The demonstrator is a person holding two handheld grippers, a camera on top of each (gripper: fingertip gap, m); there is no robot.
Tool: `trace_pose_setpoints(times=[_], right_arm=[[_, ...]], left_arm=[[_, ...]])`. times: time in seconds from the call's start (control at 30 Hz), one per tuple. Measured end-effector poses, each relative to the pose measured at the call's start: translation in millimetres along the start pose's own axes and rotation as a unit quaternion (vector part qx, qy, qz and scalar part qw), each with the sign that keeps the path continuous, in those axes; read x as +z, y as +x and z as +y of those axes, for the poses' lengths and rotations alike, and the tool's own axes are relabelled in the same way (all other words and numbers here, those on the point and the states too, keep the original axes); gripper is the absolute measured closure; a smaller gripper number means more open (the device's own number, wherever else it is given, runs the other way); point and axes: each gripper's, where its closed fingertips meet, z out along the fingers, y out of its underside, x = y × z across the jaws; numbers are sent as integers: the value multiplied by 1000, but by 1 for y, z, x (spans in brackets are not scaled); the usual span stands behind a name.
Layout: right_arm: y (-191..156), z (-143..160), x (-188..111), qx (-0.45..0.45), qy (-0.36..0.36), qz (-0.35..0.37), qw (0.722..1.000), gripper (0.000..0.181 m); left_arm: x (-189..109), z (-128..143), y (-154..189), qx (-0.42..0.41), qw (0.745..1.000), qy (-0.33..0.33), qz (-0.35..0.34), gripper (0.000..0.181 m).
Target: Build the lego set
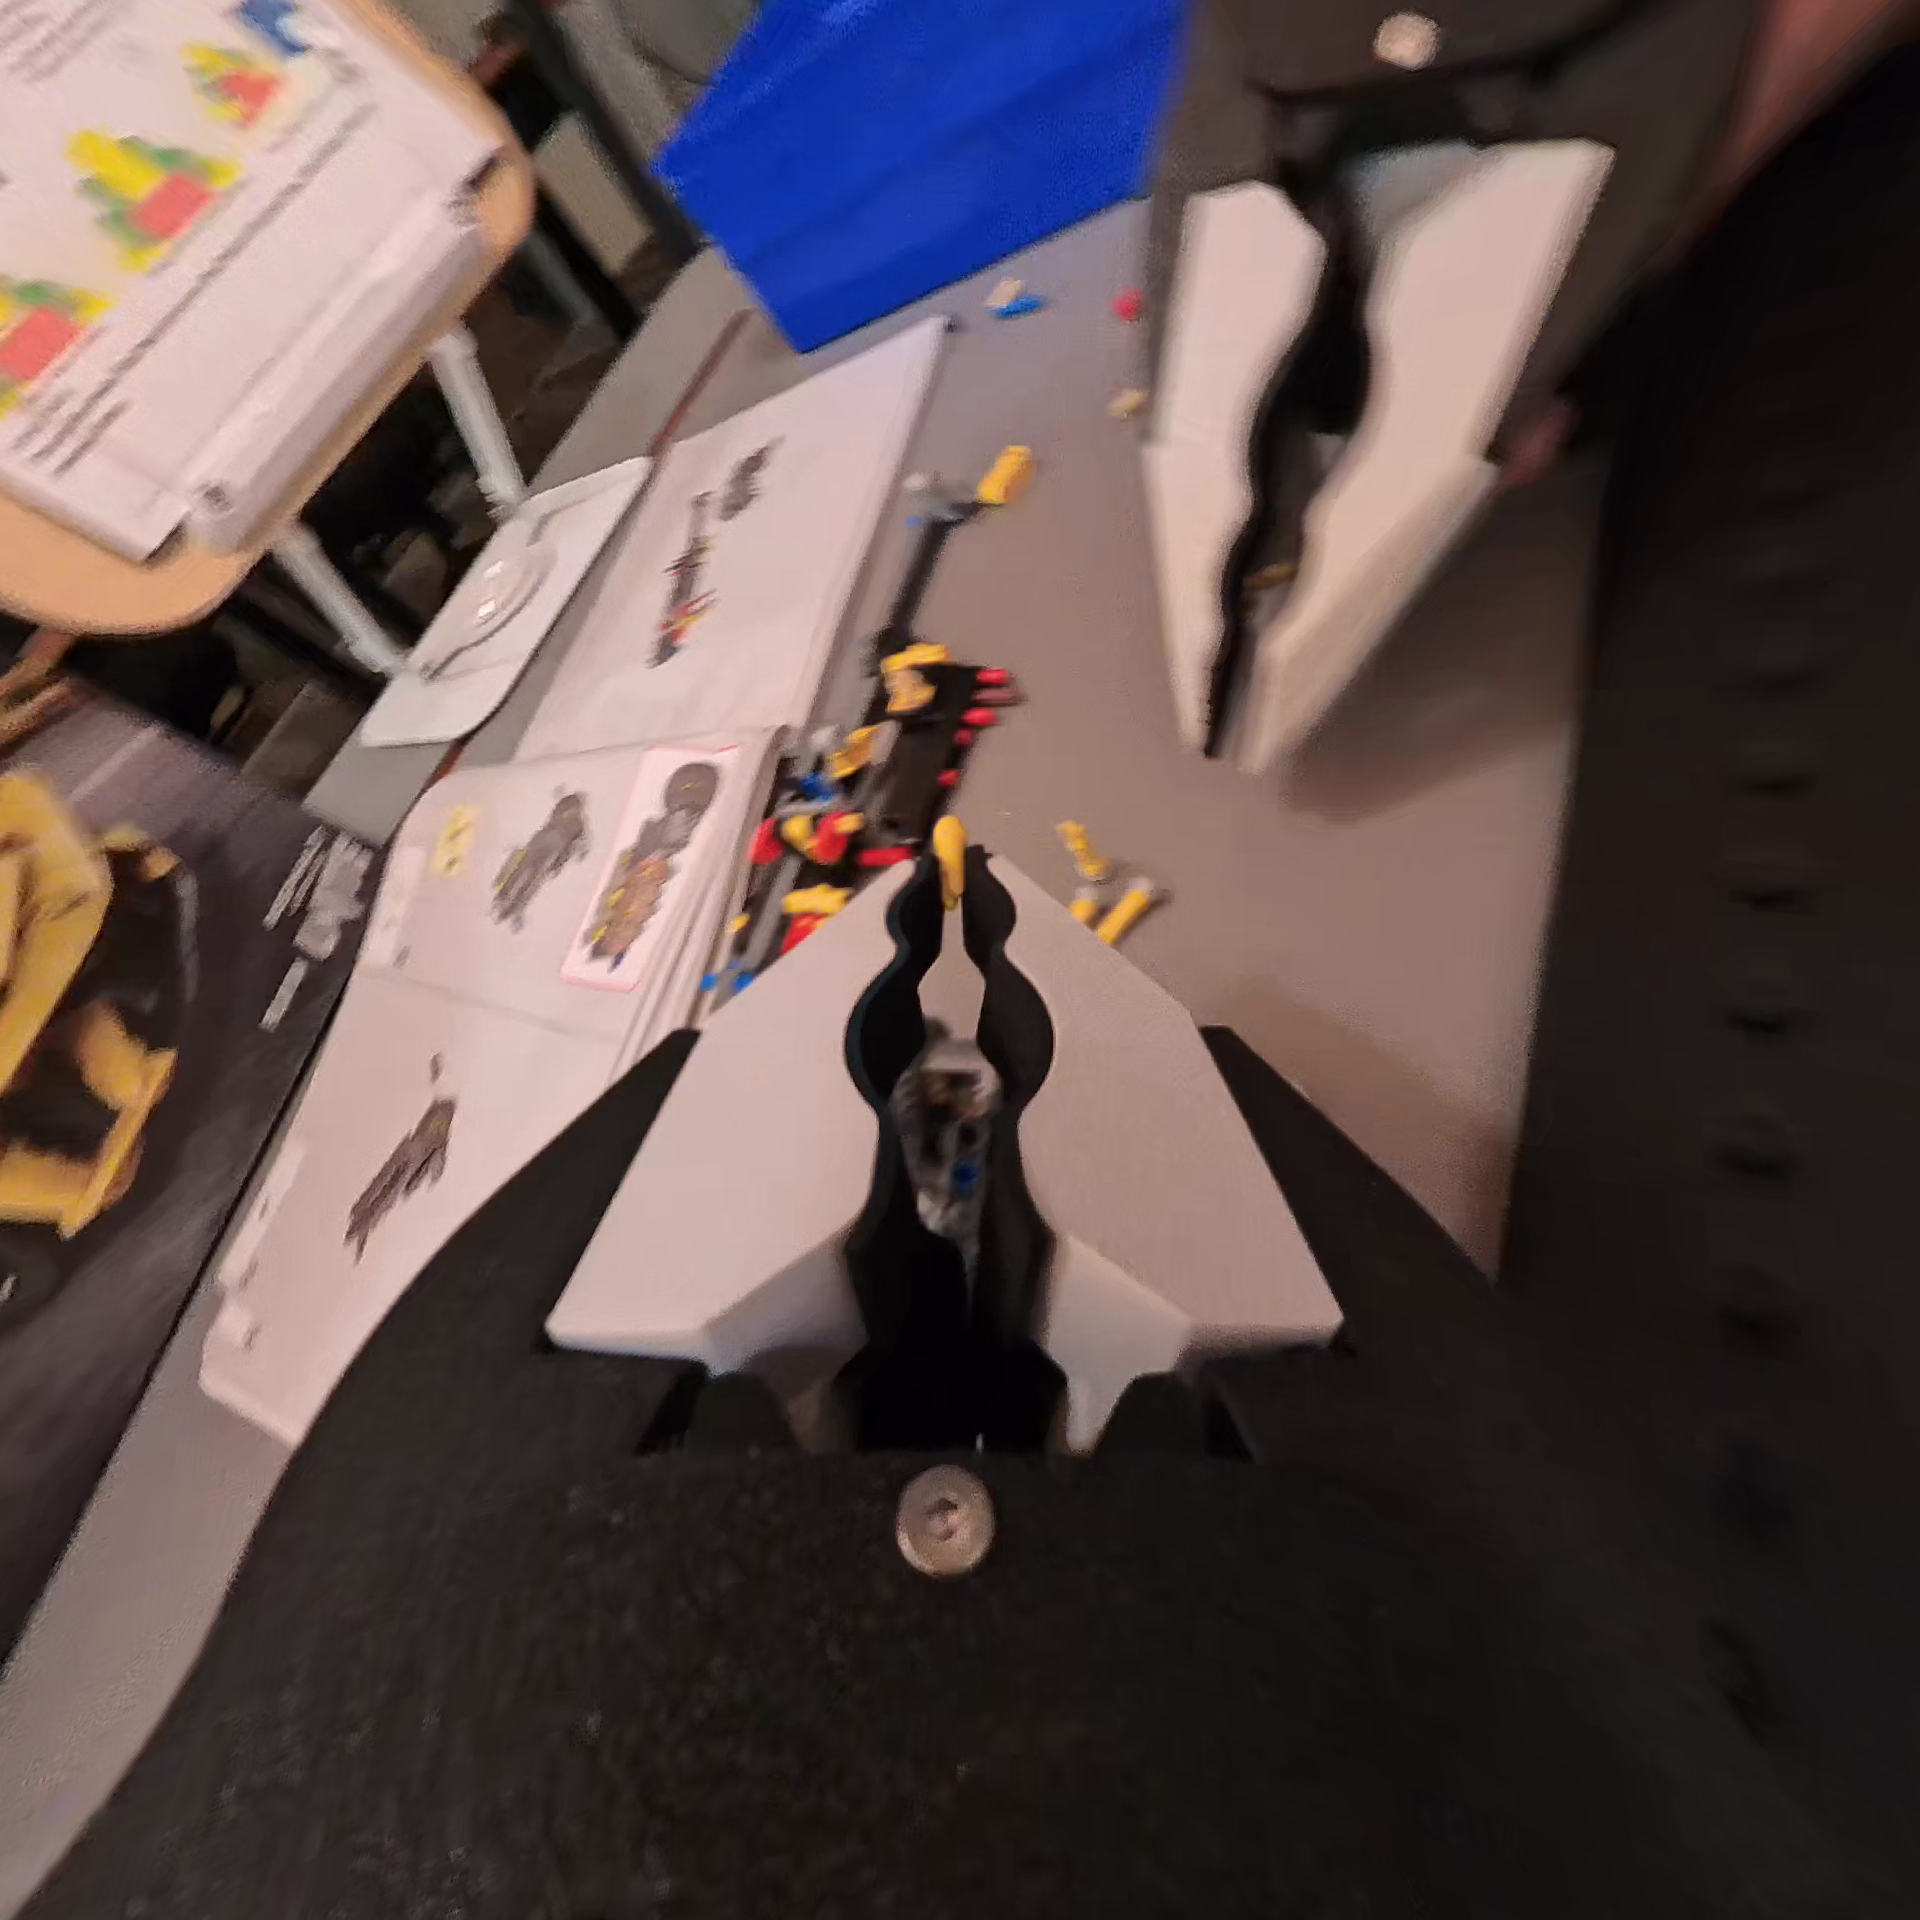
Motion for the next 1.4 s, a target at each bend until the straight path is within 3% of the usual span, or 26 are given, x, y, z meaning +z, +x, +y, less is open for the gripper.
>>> trace_pose_setpoints(times=[0.1, 0.2, 0.37, 0.53, 0.7, 1.07, 1.4], right_arm=[[-20, -7, 8, -3, -8, -40, 999, 170], [-31, -13, 22, -31, -20, -77, 996, 171], [-50, -32, 51, -71, -40, -141, 987, 169], [-65, -36, 59, -97, -67, -208, 971, 170], [-74, -44, 66, -128, -37, -249, 959, 171], [-74, -55, 86, -142, -31, -255, 956, 173], [-70, -55, 75, -230, -32, -291, 928, 171]], left_arm=[[-23, 8, -18, -79, 997, 6, -7, 179], [-46, 28, -22, -91, 995, -29, -15, 179], [-88, 61, -42, -148, 980, -69, -111, 179], [-118, 60, -44, -171, 970, -33, -173, 179], [-118, 54, -40, -143, 975, -13, -171, 179], [-117, 52, -34, -134, 979, -4, -155, 179], [-115, 52, -32, -126, 981, -10, -150, 179]])
